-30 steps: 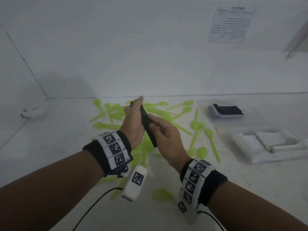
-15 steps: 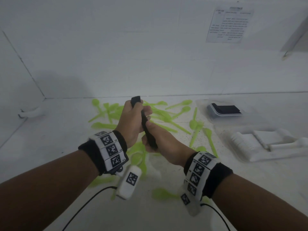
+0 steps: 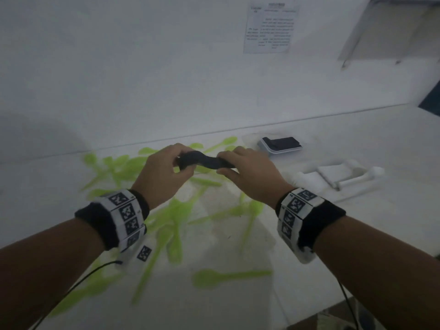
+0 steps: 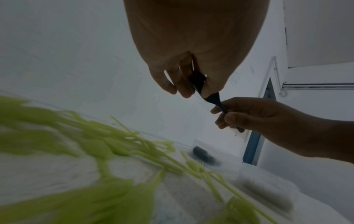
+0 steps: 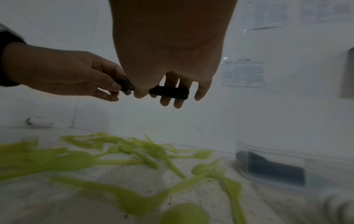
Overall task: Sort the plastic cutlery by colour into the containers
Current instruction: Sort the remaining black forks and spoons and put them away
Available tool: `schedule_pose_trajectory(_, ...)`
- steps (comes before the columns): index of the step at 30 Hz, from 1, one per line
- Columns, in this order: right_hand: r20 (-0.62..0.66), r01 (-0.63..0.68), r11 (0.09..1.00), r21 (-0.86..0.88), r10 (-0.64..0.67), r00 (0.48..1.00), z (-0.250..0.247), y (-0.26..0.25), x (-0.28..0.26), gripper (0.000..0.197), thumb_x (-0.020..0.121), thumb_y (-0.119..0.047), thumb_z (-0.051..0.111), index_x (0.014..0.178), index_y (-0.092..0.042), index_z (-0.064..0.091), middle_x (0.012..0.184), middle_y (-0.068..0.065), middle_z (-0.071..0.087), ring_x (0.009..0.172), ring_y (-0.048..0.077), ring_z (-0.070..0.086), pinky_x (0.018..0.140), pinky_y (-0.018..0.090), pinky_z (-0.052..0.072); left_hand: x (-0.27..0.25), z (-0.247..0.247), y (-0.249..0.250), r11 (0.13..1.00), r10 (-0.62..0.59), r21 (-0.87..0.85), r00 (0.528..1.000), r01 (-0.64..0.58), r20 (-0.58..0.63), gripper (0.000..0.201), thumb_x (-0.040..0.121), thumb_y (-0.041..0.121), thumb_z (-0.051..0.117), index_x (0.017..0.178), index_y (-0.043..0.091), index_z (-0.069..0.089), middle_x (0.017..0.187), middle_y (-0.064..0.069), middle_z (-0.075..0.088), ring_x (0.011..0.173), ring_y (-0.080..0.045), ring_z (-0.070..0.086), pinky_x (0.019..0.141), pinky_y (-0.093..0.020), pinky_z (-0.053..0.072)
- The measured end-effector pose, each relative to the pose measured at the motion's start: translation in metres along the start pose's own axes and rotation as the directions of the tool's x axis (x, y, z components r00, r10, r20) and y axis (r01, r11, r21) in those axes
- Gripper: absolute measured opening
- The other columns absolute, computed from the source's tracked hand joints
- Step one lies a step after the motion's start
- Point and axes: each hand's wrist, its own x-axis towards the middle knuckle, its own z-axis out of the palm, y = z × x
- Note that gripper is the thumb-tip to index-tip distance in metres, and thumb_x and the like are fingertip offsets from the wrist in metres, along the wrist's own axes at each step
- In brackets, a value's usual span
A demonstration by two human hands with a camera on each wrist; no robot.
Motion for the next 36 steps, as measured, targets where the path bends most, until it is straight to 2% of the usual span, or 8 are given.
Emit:
schedule_pose_trajectory(2, -0.029, -0.026, 0.999, -0.028, 0.025, 0.999, -0.002, 0.015, -0.004, 0.038, 0.102, -0.052, 0.049, 0.131, -0.028, 0.059, 0.105, -0.002, 0.062, 0.095, 0.027, 0.06, 0.083, 0.039, 0.041, 0.012, 0.014, 0.006, 1.0, -0.007, -0.017, 1.0, 0.007, 0.004, 0.023, 0.088, 0.011, 0.074, 0.104, 0.027, 0.072, 0.094, 0.012, 0.073, 0.092, -0.007, 0.07, 0.088, -0.029, 0.056)
schedule_pose_trajectory(5, -0.072, -0.054, 0.997, -0.048, 0.051, 0.996, -0.011, 0.043, -0.01, 0.051, 0.099, -0.055, 0.038, 0.142, -0.032, 0.052, 0.112, -0.002, 0.062, 0.105, 0.028, 0.059, 0.104, 0.051, 0.038, 0.033, 0.038, 0.019, 1.0, -0.011, -0.003, 1.0, 0.011, 0.013, 0.019, 0.087, 0.015, 0.076, 0.102, 0.028, 0.073, 0.091, 0.012, 0.074, 0.09, -0.005, 0.069, 0.089, -0.033, 0.056)
schedule_pose_trajectory(9, -0.116, -0.025, 0.997, -0.073, 0.017, 0.993, -0.032, 0.09, -0.013, 0.054, 0.1, -0.055, 0.04, 0.152, -0.039, 0.04, 0.117, -0.009, 0.06, 0.116, 0.02, 0.055, 0.121, 0.061, 0.016, 0.069, 0.083, 0.045, 0.999, -0.009, -0.036, 1.0, 0.009, 0.014, 0.019, 0.087, 0.013, 0.076, 0.101, 0.024, 0.073, 0.092, 0.007, 0.075, 0.091, -0.007, 0.071, 0.082, -0.017, 0.052)
schedule_pose_trajectory(13, -0.035, -0.006, 0.998, -0.056, 0.004, 0.999, -0.055, 0.151, -0.001, 0.041, 0.104, -0.048, 0.043, 0.136, -0.028, 0.058, 0.116, -0.003, 0.065, 0.108, 0.026, 0.063, 0.112, 0.051, 0.032, 0.107, 0.14, 0.072, 0.999, -0.024, -0.039, 0.999, 0.025, 0.024, 0.018, 0.086, 0.01, 0.076, 0.102, 0.018, 0.073, 0.094, 0.003, 0.076, 0.091, -0.011, 0.07, 0.08, -0.01, 0.049)
schedule_pose_trajectory(17, 0.12, 0.025, 1.0, -0.015, -0.023, 0.993, -0.072, 0.214, 0.011, 0.031, 0.103, -0.041, 0.052, 0.128, -0.024, 0.062, 0.108, 0.001, 0.063, 0.095, 0.027, 0.063, 0.079, 0.038, 0.044, 0.142, 0.188, 0.077, 0.997, -0.062, -0.032, 0.993, 0.066, 0.099, 0.025, 0.083, 0.026, 0.074, 0.107, 0.02, 0.07, 0.099, 0.004, 0.075, 0.095, -0.018, 0.07, 0.09, -0.039, 0.056)
schedule_pose_trajectory(25, 0.311, -0.098, 0.995, 0.036, 0.082, 0.947, -0.055, 0.315, 0.048, 0.031, 0.103, -0.041, 0.054, 0.127, -0.023, 0.06, 0.115, 0.002, 0.058, 0.104, 0.026, 0.059, 0.09, 0.045, 0.051, 0.206, 0.24, 0.07, 0.944, -0.257, 0.28, 0.921, 0.174, 0.293, 0.071, 0.074, 0.047, 0.067, 0.14, 0.031, 0.047, 0.131, 0.003, 0.057, 0.121, -0.017, 0.052, 0.106, -0.042, 0.044)
schedule_pose_trajectory(31, 0.508, -0.046, 0.999, 0.01, 0.034, 0.86, -0.033, 0.347, 0.072, 0.03, 0.099, -0.042, 0.06, 0.124, -0.025, 0.064, 0.116, 0.0, 0.062, 0.11, 0.024, 0.058, 0.088, 0.037, 0.048, 0.236, 0.263, 0.048, 0.791, -0.44, 0.6, 0.796, 0.124, 0.416, 0.092, 0.077, 0.051, 0.084, 0.152, 0.027, 0.036, 0.157, -0.005, 0.032, 0.145, -0.027, 0.032, 0.119, -0.049, 0.031)
schedule_pose_trajectory(36, 0.647, 0.076, 0.996, 0.047, -0.088, 0.757, -0.027, 0.349, 0.088, 0.034, 0.096, -0.041, 0.066, 0.124, -0.022, 0.069, 0.124, -0.001, 0.065, 0.111, 0.024, 0.059, 0.096, 0.037, 0.049, 0.243, 0.277, 0.043, 0.769, -0.456, 0.637, 0.748, 0.057, 0.483, 0.063, 0.088, 0.041, 0.077, 0.142, 0.019, 0.054, 0.156, -0.006, 0.035, 0.149, -0.022, 0.026, 0.117, -0.034, 0.029)
